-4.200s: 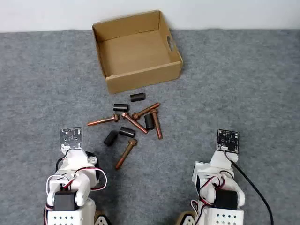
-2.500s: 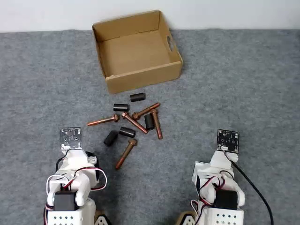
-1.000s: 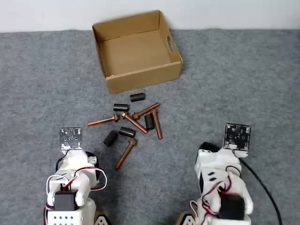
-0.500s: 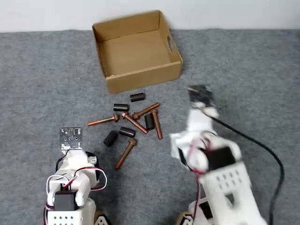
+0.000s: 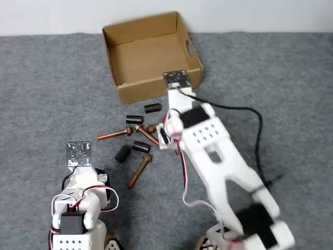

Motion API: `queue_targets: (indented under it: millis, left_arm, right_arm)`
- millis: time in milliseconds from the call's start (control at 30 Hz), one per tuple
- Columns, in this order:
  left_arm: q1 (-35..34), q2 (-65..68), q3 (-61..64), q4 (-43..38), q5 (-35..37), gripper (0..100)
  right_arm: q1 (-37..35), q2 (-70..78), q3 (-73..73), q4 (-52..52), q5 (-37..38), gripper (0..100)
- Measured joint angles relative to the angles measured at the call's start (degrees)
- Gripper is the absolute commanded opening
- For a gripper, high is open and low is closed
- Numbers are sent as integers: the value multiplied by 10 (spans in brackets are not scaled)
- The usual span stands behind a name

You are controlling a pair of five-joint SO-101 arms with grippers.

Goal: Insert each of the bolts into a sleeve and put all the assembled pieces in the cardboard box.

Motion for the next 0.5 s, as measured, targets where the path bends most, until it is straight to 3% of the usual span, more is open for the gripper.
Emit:
queue_targets:
  millis: [233,500]
  left_arm:
    - [0,0,0,0,0,6]
    - [0,0,0,0,0,6]
  right_arm:
    - [-3,148,-132,15,15,13]
    - [-3,291,-304,113,25,158]
